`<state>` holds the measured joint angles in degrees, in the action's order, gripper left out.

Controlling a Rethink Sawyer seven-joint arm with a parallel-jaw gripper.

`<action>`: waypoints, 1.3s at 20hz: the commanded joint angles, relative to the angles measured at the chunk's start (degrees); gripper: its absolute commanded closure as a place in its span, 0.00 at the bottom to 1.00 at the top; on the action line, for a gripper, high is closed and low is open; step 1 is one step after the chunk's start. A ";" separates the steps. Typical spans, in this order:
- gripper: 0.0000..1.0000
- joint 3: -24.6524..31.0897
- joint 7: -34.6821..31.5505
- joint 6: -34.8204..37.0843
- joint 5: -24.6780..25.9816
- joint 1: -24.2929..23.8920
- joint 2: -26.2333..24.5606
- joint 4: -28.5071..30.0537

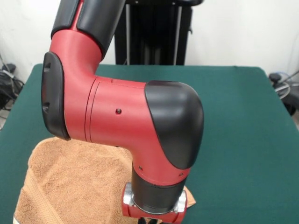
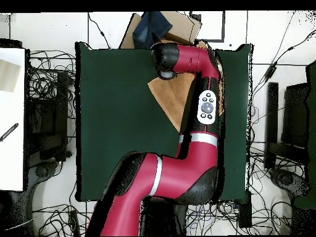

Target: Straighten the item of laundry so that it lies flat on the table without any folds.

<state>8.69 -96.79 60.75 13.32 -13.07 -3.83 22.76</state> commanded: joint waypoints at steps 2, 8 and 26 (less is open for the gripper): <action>1.00 2.36 -4.61 -10.21 0.77 -0.75 -3.96 6.40; 1.00 1.29 -12.07 -17.22 -2.58 -0.10 7.65 26.08; 1.00 -1.45 -24.77 -24.58 -12.81 5.94 18.81 43.23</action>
<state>6.41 -100.17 39.52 5.45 -10.67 12.17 53.86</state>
